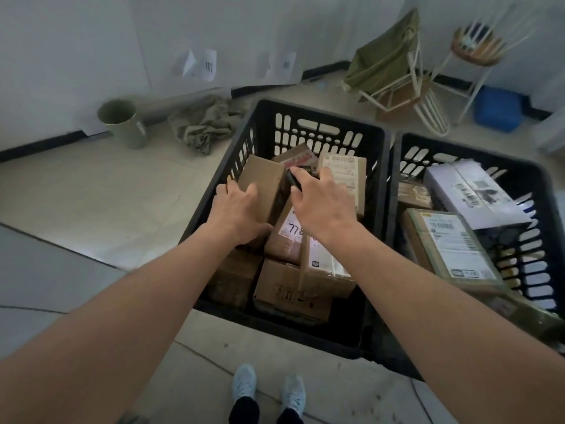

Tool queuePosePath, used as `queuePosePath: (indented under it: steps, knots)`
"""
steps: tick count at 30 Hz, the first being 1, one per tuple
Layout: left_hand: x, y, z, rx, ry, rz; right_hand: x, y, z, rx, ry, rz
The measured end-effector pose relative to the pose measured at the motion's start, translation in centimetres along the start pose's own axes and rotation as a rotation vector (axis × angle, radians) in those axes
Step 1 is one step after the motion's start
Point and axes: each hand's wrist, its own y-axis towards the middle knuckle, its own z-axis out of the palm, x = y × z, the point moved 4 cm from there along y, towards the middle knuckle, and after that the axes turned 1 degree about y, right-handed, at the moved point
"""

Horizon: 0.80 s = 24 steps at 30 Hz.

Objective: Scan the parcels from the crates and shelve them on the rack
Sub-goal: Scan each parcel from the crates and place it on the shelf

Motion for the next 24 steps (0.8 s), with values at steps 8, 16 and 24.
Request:
queuePosePath:
  steps: [8, 16, 24]
  knots:
    - [0.2, -0.6, 0.3, 0.076, -0.204, -0.051, -0.5, -0.6, -0.9, -0.029, 0.001, 0.017]
    - [0.7, -3.4, -5.6, -0.103, -0.327, -0.020, 0.4, -3.0, -3.4, -0.048, 0.063, 0.059]
    - [1.6, -6.8, -11.6, -0.270, -0.414, -0.009, 1.0, -5.4, -7.5, -0.162, 0.184, 0.142]
